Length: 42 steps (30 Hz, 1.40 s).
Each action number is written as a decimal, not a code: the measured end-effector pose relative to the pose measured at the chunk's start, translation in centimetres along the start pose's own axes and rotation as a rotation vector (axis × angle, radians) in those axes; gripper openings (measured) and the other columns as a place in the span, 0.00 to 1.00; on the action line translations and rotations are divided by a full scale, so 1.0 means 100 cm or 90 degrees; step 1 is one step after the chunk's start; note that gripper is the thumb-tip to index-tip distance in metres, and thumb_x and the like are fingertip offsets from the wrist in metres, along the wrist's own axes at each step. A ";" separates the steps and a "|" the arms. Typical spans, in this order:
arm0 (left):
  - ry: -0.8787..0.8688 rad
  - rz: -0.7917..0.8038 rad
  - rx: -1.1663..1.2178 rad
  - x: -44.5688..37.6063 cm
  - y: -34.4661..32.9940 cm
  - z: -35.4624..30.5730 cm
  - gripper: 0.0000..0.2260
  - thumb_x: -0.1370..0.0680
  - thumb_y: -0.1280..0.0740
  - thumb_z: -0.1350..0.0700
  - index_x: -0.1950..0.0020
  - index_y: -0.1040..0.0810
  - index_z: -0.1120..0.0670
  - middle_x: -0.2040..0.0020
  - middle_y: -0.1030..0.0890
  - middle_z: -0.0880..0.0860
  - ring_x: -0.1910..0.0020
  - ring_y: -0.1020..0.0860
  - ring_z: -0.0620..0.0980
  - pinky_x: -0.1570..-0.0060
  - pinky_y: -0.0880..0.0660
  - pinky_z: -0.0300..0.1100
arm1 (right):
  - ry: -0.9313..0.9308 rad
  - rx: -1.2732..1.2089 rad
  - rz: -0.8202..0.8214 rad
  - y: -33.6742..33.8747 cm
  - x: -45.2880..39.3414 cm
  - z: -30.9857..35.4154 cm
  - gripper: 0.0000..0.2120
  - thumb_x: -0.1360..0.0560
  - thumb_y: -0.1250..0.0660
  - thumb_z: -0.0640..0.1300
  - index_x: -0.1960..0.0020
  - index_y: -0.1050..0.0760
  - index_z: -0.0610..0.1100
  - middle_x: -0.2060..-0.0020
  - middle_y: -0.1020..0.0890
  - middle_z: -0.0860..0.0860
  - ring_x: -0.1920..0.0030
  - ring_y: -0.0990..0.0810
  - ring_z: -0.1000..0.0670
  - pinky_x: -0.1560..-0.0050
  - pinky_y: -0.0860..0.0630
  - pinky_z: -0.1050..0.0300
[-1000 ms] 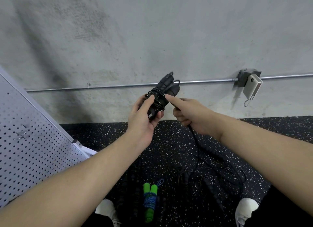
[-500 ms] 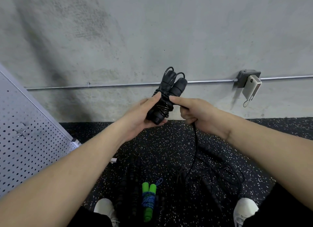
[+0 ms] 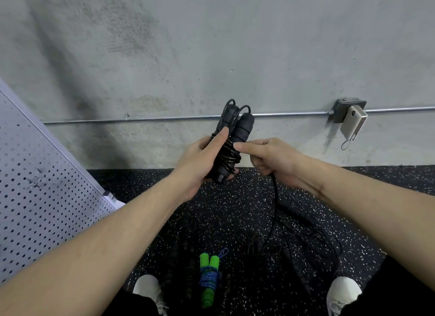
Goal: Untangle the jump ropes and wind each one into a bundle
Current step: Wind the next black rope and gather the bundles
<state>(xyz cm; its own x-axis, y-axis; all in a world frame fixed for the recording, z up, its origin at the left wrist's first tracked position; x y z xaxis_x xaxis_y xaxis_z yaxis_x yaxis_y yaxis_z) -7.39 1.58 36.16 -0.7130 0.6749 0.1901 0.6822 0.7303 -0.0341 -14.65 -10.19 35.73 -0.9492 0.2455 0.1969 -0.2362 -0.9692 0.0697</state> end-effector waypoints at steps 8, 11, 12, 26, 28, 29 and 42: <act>0.030 0.062 0.061 0.001 0.001 0.000 0.14 0.22 0.28 0.49 0.39 0.22 0.52 0.51 0.15 0.62 0.56 0.16 0.63 0.63 0.21 0.48 | 0.020 0.067 -0.024 0.001 0.004 -0.004 0.09 0.26 0.28 0.59 0.52 0.16 0.56 0.73 0.35 0.53 0.75 0.39 0.55 0.74 0.42 0.63; 0.009 0.064 0.076 -0.003 0.002 -0.003 0.16 0.27 0.26 0.48 0.42 0.21 0.50 0.51 0.15 0.59 0.56 0.16 0.62 0.60 0.21 0.50 | 0.050 0.113 -0.032 0.001 0.004 0.002 0.10 0.23 0.32 0.60 0.51 0.19 0.55 0.73 0.33 0.53 0.74 0.37 0.55 0.74 0.41 0.63; 0.003 0.060 0.077 -0.004 0.002 -0.003 0.16 0.28 0.26 0.47 0.42 0.21 0.50 0.50 0.14 0.59 0.55 0.16 0.63 0.57 0.21 0.51 | 0.064 0.140 -0.041 0.004 0.003 0.004 0.11 0.23 0.32 0.60 0.50 0.20 0.54 0.73 0.31 0.54 0.74 0.35 0.56 0.74 0.39 0.63; 0.063 0.106 0.204 -0.010 0.015 -0.007 0.23 0.26 0.34 0.43 0.37 0.19 0.56 0.45 0.16 0.56 0.68 0.19 0.53 0.76 0.31 0.35 | 0.016 0.211 0.070 0.033 0.010 -0.009 0.17 0.26 0.33 0.60 0.59 0.18 0.47 0.74 0.33 0.50 0.74 0.38 0.51 0.71 0.39 0.58; 0.070 0.164 0.168 -0.007 0.006 -0.004 0.24 0.27 0.32 0.44 0.38 0.19 0.58 0.44 0.16 0.58 0.68 0.19 0.55 0.77 0.29 0.37 | -0.026 0.297 0.006 0.047 0.009 -0.011 0.23 0.32 0.30 0.67 0.66 0.23 0.47 0.76 0.31 0.51 0.76 0.37 0.51 0.72 0.37 0.60; 0.075 0.198 0.141 -0.005 0.002 -0.001 0.24 0.28 0.29 0.43 0.38 0.19 0.58 0.44 0.16 0.59 0.68 0.19 0.55 0.77 0.27 0.38 | -0.041 0.335 -0.019 0.053 0.009 -0.013 0.24 0.34 0.30 0.69 0.68 0.25 0.48 0.77 0.31 0.52 0.77 0.37 0.52 0.72 0.37 0.61; 0.093 0.312 -0.286 -0.007 -0.029 0.036 0.15 0.32 0.20 0.53 0.53 0.24 0.53 0.55 0.16 0.55 0.58 0.18 0.55 0.54 0.19 0.51 | -0.035 0.297 -0.044 0.052 -0.001 -0.017 0.04 0.31 0.21 0.47 0.58 0.13 0.49 0.62 0.13 0.52 0.61 0.17 0.55 0.53 0.22 0.59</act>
<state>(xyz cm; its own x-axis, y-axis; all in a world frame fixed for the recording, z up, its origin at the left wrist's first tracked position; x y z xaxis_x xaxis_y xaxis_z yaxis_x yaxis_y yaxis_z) -9.44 -0.68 32.62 -0.2966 0.8725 0.3882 0.9444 0.2074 0.2553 -16.18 -15.30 34.43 -0.9191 0.3224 0.2264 -0.1683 -0.8410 0.5142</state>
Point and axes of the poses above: each hand's wrist, its own x-axis away from the middle knuckle, its own y-axis out of the back of the hand, z = x × y, the point moved 9 cm from there along -x, towards the middle knuckle
